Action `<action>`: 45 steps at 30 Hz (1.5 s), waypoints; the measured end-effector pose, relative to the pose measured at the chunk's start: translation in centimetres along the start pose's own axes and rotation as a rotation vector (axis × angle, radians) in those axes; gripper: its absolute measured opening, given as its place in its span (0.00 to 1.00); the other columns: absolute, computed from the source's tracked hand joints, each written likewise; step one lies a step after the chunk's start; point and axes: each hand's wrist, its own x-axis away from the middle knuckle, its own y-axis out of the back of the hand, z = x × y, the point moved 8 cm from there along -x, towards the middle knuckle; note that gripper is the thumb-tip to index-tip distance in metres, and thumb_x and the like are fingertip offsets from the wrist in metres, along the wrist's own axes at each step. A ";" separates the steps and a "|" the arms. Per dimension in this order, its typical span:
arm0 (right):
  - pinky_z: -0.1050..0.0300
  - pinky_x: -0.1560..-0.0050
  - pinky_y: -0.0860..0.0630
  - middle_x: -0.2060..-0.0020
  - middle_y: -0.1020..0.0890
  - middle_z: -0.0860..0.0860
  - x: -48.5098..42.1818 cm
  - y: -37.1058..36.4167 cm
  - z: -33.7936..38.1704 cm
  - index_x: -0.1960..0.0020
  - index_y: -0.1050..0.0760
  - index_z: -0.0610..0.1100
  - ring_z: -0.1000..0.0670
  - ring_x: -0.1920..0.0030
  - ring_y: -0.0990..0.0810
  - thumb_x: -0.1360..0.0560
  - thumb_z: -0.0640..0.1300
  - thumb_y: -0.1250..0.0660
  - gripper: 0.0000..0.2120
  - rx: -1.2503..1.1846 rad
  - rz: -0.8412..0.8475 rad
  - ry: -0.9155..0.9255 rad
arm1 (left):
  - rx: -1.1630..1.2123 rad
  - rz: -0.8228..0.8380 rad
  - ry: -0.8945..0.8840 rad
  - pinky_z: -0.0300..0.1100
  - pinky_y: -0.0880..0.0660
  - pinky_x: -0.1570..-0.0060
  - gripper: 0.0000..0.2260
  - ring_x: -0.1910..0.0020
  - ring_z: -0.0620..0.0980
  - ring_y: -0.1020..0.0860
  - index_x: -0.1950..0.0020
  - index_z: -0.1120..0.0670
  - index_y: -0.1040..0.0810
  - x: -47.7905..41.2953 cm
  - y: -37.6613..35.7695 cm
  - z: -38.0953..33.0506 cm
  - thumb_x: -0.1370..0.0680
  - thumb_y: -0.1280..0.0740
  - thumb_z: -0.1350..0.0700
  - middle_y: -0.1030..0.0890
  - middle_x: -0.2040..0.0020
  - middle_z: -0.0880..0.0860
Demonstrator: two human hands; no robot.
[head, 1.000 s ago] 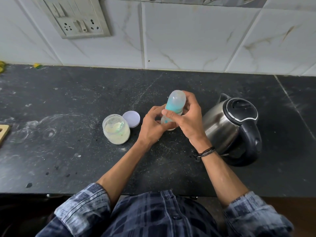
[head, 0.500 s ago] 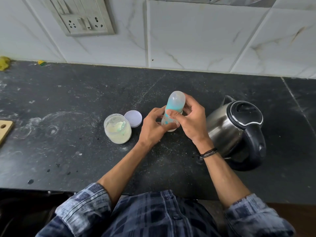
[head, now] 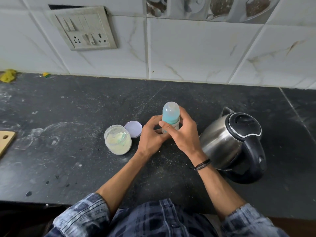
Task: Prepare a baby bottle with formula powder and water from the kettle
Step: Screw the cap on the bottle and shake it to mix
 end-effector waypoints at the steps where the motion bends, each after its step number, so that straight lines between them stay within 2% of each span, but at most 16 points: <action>1: 0.54 0.42 0.19 0.44 0.15 0.54 -0.1 0.2 0.1 0.33 0.22 0.46 0.55 0.45 0.16 0.28 0.50 0.20 0.26 -0.008 -0.027 -0.009 | -0.001 -0.007 -0.005 0.40 0.20 0.48 0.18 0.41 0.49 0.18 0.43 0.32 0.18 -0.1 0.0 -0.1 0.30 0.22 0.49 0.17 0.41 0.45; 4: 0.48 0.48 0.17 0.51 0.14 0.55 -0.3 0.7 -0.1 0.38 0.19 0.46 0.53 0.51 0.15 0.30 0.52 0.19 0.24 -0.015 -0.092 -0.062 | -0.027 -0.034 -0.023 0.34 0.23 0.51 0.19 0.43 0.45 0.18 0.42 0.32 0.19 -0.5 0.1 -0.2 0.30 0.22 0.48 0.17 0.42 0.43; 9: 0.46 0.48 0.17 0.52 0.13 0.55 -0.6 0.8 -0.2 0.39 0.18 0.46 0.52 0.52 0.15 0.32 0.49 0.16 0.24 0.056 -0.131 -0.082 | -0.085 -0.068 -0.072 0.32 0.24 0.52 0.20 0.44 0.43 0.18 0.42 0.29 0.21 -0.6 0.3 -0.6 0.29 0.24 0.48 0.18 0.43 0.40; 12: 0.48 0.49 0.17 0.53 0.13 0.56 -0.5 0.7 -0.1 0.41 0.18 0.48 0.53 0.53 0.15 0.33 0.51 0.16 0.23 0.078 -0.158 -0.082 | -0.119 -0.097 -0.077 0.32 0.24 0.52 0.18 0.45 0.42 0.19 0.40 0.36 0.19 -0.4 0.2 -0.4 0.29 0.25 0.50 0.19 0.44 0.38; 14: 0.48 0.50 0.17 0.54 0.14 0.57 -0.4 0.5 -0.1 0.43 0.18 0.49 0.53 0.53 0.15 0.33 0.51 0.16 0.21 0.081 -0.172 -0.081 | -0.148 -0.127 -0.065 0.35 0.23 0.51 0.18 0.44 0.42 0.19 0.38 0.46 0.17 -0.2 0.3 0.1 0.28 0.25 0.53 0.19 0.43 0.38; 16: 0.49 0.51 0.17 0.55 0.14 0.57 -0.3 0.2 0.1 0.44 0.18 0.50 0.54 0.54 0.15 0.33 0.52 0.16 0.20 0.090 -0.183 -0.080 | -0.172 -0.155 -0.051 0.42 0.20 0.50 0.19 0.43 0.44 0.19 0.37 0.48 0.17 -0.1 0.6 0.5 0.28 0.25 0.53 0.19 0.42 0.39; 19: 0.53 0.53 0.18 0.57 0.15 0.60 -0.3 0.0 0.3 0.46 0.18 0.50 0.56 0.55 0.16 0.33 0.52 0.17 0.19 0.102 -0.194 -0.074 | -0.206 -0.195 -0.052 0.50 0.19 0.48 0.19 0.42 0.45 0.19 0.36 0.48 0.18 0.1 0.8 0.6 0.27 0.25 0.54 0.19 0.41 0.40; 26: 0.57 0.54 0.18 0.59 0.19 0.67 -0.1 0.0 0.6 0.45 0.19 0.51 0.61 0.55 0.17 0.33 0.54 0.17 0.20 0.108 -0.248 -0.070 | -0.244 -0.290 -0.064 0.55 0.21 0.45 0.19 0.41 0.48 0.20 0.36 0.48 0.19 0.6 0.6 0.7 0.26 0.23 0.57 0.20 0.40 0.41; 29: 0.57 0.54 0.17 0.59 0.19 0.67 0.1 -0.1 0.4 0.46 0.20 0.51 0.62 0.56 0.17 0.34 0.54 0.16 0.21 0.107 -0.263 -0.086 | -0.264 -0.318 -0.070 0.55 0.21 0.45 0.18 0.42 0.48 0.20 0.36 0.48 0.19 0.8 0.4 0.6 0.25 0.23 0.57 0.20 0.40 0.41; 31: 0.61 0.55 0.18 0.59 0.19 0.67 0.2 -0.1 0.3 0.47 0.22 0.53 0.63 0.56 0.17 0.34 0.53 0.16 0.21 0.088 -0.264 -0.095 | -0.272 -0.320 -0.073 0.55 0.21 0.45 0.18 0.41 0.48 0.20 0.36 0.47 0.20 0.9 0.3 0.6 0.25 0.24 0.56 0.21 0.40 0.41; 34: 0.66 0.56 0.21 0.59 0.18 0.66 0.1 -0.4 0.0 0.46 0.23 0.54 0.65 0.55 0.18 0.34 0.53 0.16 0.21 0.063 -0.236 -0.096 | -0.255 -0.308 -0.062 0.56 0.22 0.44 0.18 0.40 0.48 0.21 0.36 0.45 0.21 1.1 0.1 0.8 0.25 0.24 0.55 0.21 0.39 0.40; 37: 0.62 0.51 0.19 0.54 0.17 0.63 -0.4 -0.8 -0.2 0.43 0.23 0.54 0.63 0.51 0.17 0.32 0.51 0.16 0.22 0.035 -0.122 -0.090 | -0.191 -0.280 -0.030 0.54 0.21 0.43 0.20 0.39 0.47 0.21 0.37 0.42 0.21 0.9 0.3 1.1 0.26 0.24 0.54 0.22 0.39 0.39; 41: 0.53 0.38 0.19 0.43 0.14 0.56 -1.4 -0.5 -0.7 0.36 0.21 0.50 0.56 0.41 0.16 0.30 0.41 0.18 0.25 -0.112 0.070 -0.086 | -0.154 -0.204 -0.038 0.49 0.19 0.46 0.19 0.40 0.46 0.20 0.36 0.41 0.20 0.1 0.5 0.9 0.26 0.26 0.47 0.22 0.39 0.39; 45: 0.55 0.37 0.20 0.42 0.14 0.56 -1.6 0.1 -0.3 0.35 0.22 0.51 0.55 0.39 0.16 0.30 0.43 0.18 0.26 -0.131 0.117 -0.028 | -0.102 -0.151 -0.056 0.40 0.21 0.47 0.19 0.39 0.47 0.20 0.35 0.44 0.21 -0.3 0.5 0.8 0.24 0.24 0.50 0.22 0.39 0.40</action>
